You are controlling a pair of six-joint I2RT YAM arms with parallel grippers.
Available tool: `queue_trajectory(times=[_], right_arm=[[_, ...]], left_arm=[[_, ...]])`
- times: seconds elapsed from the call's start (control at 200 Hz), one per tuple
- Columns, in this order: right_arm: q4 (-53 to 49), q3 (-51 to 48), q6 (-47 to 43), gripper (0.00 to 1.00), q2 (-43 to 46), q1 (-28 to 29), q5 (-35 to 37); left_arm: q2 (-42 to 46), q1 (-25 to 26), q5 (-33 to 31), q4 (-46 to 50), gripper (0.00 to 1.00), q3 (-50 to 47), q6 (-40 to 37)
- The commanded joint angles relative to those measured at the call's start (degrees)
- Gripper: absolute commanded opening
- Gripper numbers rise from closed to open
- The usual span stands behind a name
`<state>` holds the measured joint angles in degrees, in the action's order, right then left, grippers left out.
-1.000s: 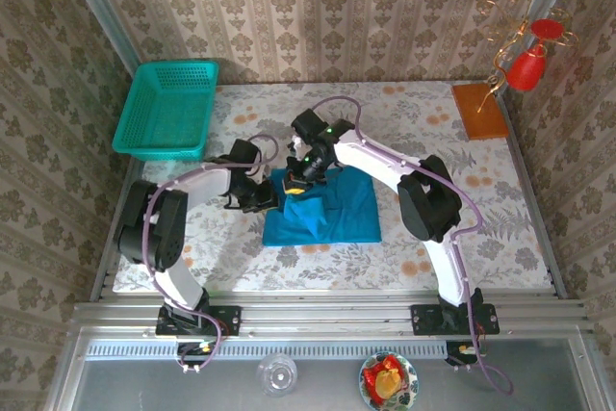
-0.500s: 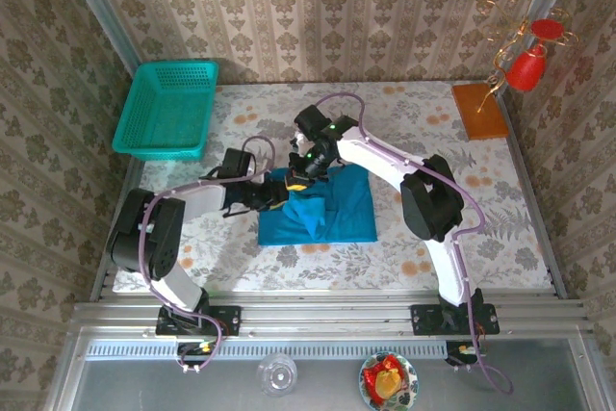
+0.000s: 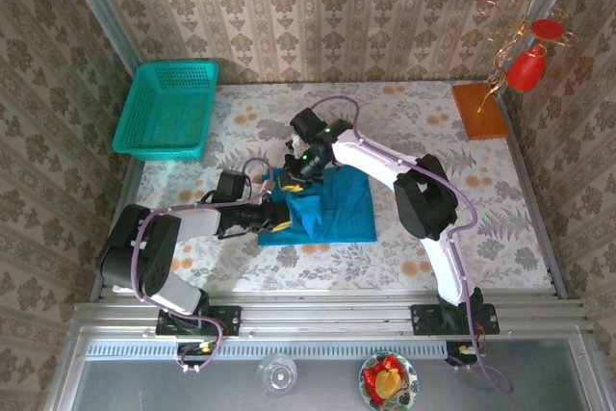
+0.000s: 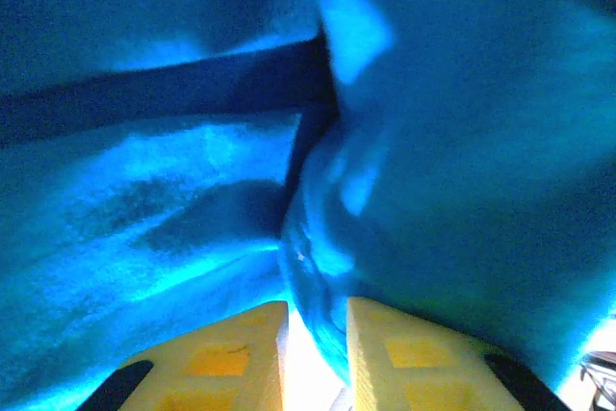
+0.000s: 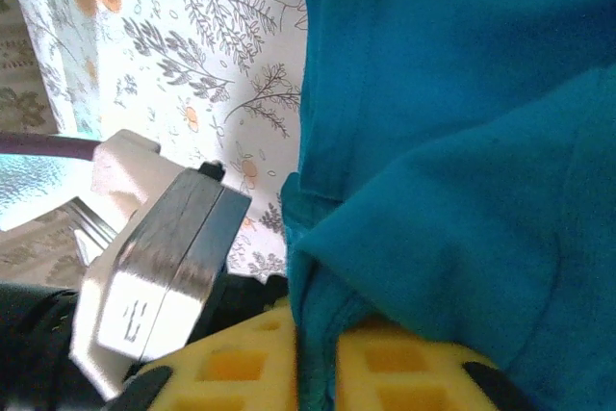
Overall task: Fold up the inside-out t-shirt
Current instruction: Fold the T-shirt at the center of the table.
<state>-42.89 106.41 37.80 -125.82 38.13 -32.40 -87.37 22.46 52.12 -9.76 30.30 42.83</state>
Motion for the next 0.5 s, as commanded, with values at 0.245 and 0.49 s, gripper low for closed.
queue_trajectory(times=[0.245,0.49], right_arm=[[-1.9,5.5,-0.9,0.39,1.1,1.4,-3.7],[-11.9,4.6,-5.5,0.43,7.8,-0.5,7.1]], left_arm=[[9.6,0.2,-3.9,15.6,0.23,-2.1,-3.9],[21.0,-1.4,-18.0,37.2,0.23,4.5,-9.6]])
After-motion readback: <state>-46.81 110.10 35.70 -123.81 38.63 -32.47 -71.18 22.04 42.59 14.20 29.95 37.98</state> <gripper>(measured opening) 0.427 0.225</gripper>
